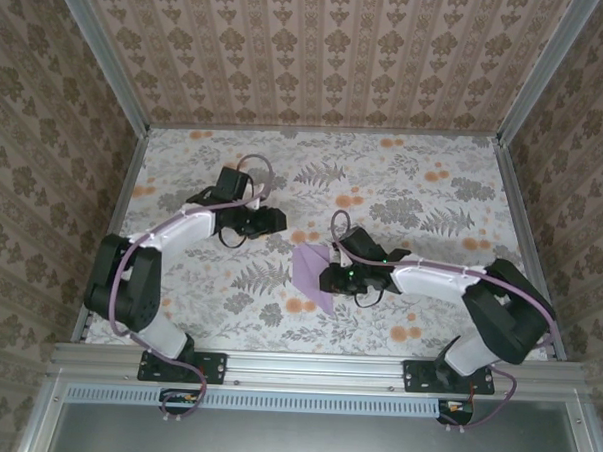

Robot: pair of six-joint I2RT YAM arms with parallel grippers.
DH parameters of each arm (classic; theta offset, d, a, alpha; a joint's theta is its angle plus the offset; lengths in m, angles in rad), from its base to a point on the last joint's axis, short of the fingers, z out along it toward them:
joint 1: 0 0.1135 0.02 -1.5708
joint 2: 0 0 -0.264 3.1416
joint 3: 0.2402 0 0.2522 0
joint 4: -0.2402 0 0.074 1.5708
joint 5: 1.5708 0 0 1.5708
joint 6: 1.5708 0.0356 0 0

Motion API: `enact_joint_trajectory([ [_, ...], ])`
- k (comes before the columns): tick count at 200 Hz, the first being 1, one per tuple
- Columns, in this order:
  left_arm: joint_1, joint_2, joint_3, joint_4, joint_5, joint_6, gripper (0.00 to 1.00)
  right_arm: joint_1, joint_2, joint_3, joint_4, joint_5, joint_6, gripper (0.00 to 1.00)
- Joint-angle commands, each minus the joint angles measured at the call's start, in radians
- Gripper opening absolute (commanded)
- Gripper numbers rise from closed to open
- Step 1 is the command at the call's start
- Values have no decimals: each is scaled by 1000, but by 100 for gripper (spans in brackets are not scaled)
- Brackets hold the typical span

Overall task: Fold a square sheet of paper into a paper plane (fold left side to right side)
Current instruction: Turn over the paper at the center of the table.

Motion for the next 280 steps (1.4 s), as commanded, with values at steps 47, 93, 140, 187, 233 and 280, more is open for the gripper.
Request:
enact_joint_trajectory([
  [47,-147,-30,-198,195,22,-215,53,-74,-90,2,-71,93,-106,54],
  [93,-202,87,-152,245,22,-231,53,-74,-55,4,0,20,-100,54],
  [140,-219,136,-130,259,13,-237,53,-75,64,65,46,-17,-102,50],
  [187,-226,158,-118,259,13,-238,54,-75,114,97,53,-18,-111,27],
  [233,-238,190,-84,262,25,-237,55,-76,88,85,0,36,-132,8],
  [280,-251,232,-46,265,31,-234,55,-85,64,63,-10,45,-127,8],
])
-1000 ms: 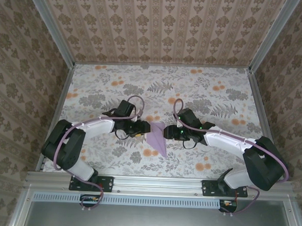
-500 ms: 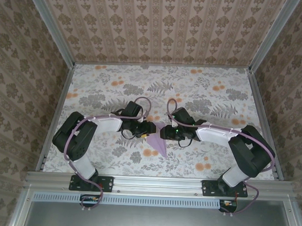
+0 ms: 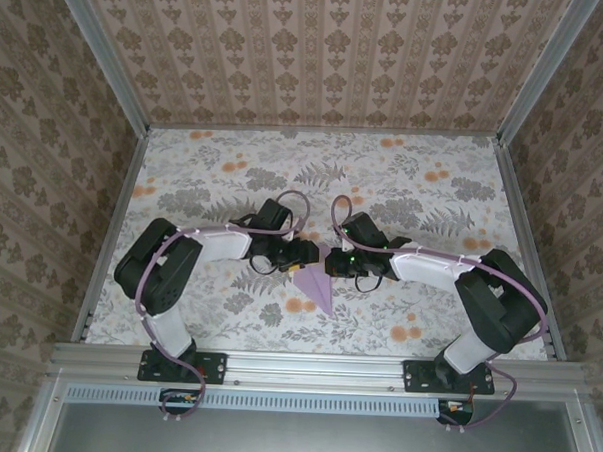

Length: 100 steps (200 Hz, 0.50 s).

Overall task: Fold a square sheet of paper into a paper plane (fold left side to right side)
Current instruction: Turn over the paper at the center of the table.

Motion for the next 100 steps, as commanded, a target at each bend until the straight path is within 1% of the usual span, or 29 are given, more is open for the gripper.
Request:
enact_joint_trajectory([
  [1,-7,30,34,5,16,-6,55,-8,-32,-13,-37,29,-13,8],
  [29,-11,50,51,18,22,-7,53,-17,-45,-31,-32,29,-8,8],
  [70,-13,77,77,51,33,0,47,-27,-46,-41,-36,21,-5,14],
  [78,-14,84,82,58,40,-2,46,-30,-47,-42,-40,24,-5,16],
  [94,-17,94,91,72,50,-4,45,-35,-53,-44,-53,33,-5,23],
  [100,-17,98,98,76,53,-2,45,-37,-59,-45,-56,38,-5,25],
])
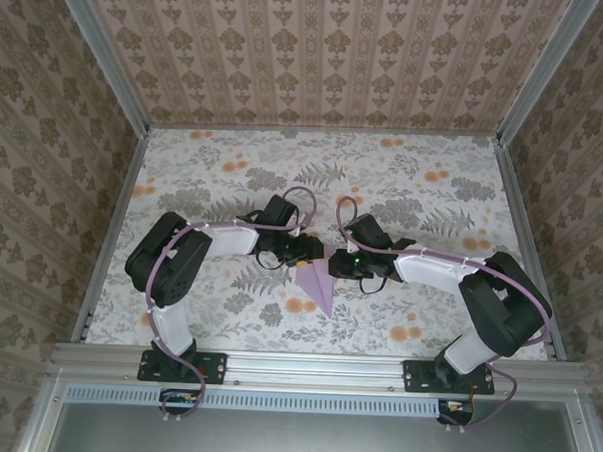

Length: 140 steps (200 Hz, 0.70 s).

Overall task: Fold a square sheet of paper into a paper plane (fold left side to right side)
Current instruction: Turn over the paper at the center of the table.

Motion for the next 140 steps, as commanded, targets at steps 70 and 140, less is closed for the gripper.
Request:
enact_joint_trajectory([
  [70,-16,2,46,41,39,27,21,-64,-157,-72,-57,29,-11,45],
  [140,39,-167,106,-60,10,76,9,-225,-436,-199,36,-311,45,100],
])
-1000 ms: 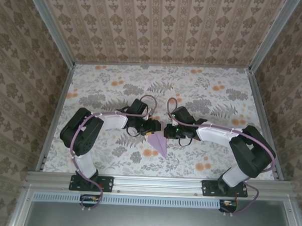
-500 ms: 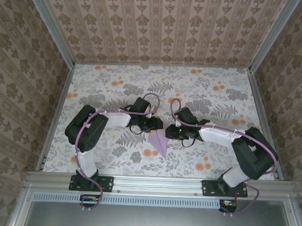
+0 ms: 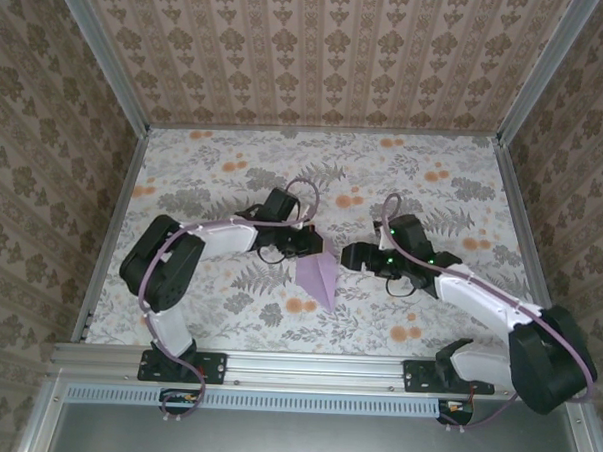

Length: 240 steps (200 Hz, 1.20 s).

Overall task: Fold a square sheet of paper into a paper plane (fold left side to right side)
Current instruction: Turn over the paper at the center of the table.

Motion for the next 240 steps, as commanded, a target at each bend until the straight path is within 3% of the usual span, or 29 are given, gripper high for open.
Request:
enact_joint_trajectory([
  [1,38,-99,64,-43,-8,35,9,-46,-73,-29,32,-180,34,100],
  [29,87,-181,102,-59,-11,11,8,-72,-110,-59,117,-328,118,100],
  [63,131,-246,141,-31,-6,-42,7,-55,-96,-106,342,-450,279,100],
  [105,139,-269,161,42,21,-120,6,12,-31,-99,454,-463,351,100],
  [161,138,-285,103,159,67,-221,6,29,84,-62,636,-465,442,100],
  [186,136,-294,82,171,74,-234,6,27,121,-36,718,-468,485,94],
  [240,128,-306,33,212,87,-266,6,0,140,26,761,-464,484,71],
])
